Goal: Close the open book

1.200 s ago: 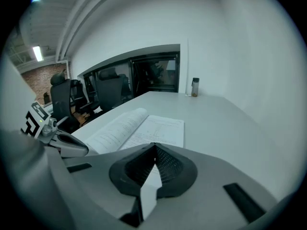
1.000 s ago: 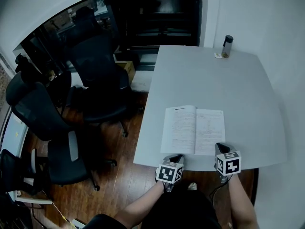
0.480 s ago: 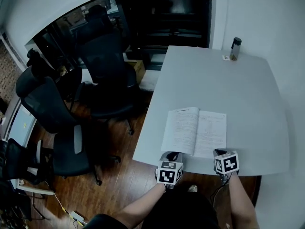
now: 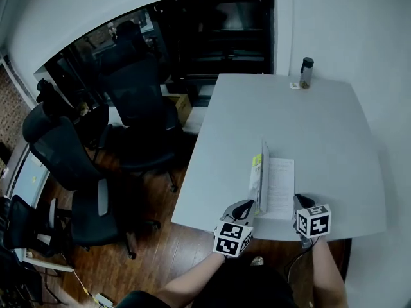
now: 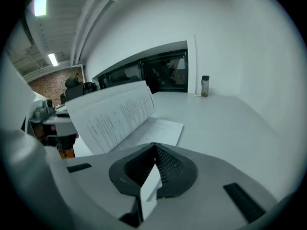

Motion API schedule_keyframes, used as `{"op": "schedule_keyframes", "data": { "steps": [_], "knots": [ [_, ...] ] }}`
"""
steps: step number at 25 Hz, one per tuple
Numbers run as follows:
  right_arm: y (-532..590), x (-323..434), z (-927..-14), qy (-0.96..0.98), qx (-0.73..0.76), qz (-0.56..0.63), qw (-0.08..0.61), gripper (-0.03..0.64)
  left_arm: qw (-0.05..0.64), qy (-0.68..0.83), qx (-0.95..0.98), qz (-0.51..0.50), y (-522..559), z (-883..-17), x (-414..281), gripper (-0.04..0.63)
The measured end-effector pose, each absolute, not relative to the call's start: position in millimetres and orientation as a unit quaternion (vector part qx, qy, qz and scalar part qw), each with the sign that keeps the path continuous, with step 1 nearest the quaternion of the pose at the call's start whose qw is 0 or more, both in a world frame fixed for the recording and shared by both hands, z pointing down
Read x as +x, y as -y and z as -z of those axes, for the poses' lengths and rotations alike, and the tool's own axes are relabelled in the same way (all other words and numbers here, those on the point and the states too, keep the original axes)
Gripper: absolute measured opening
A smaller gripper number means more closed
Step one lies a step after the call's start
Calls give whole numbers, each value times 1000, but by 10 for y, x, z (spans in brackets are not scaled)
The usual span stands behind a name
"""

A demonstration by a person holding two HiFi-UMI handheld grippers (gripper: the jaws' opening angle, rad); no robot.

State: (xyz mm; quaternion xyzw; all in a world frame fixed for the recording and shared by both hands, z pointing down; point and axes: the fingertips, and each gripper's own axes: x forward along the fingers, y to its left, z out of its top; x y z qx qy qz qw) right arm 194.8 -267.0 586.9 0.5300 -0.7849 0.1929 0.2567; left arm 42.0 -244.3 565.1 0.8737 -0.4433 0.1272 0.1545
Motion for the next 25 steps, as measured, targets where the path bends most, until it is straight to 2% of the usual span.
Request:
{"op": "schedule_keyframes", "data": {
  "steps": [6, 16, 20, 25],
  "knots": [
    [2658, 2093, -5323, 807, 536, -154, 195, 3, 136, 452, 871, -134, 2496, -5484, 515, 5],
    [2512, 1764, -4904, 842, 504, -168, 89, 3, 135, 435, 881, -126, 2437, -4981, 599, 5],
    [2362, 1611, -4708, 845, 508, -147, 81, 5, 132, 421, 889, -122, 2306, -4819, 557, 5],
    [2034, 1342, -4594, 842, 514, -125, 106, 3, 118, 402, 902, -105, 2028, -4596, 474, 5]
  ]
}}
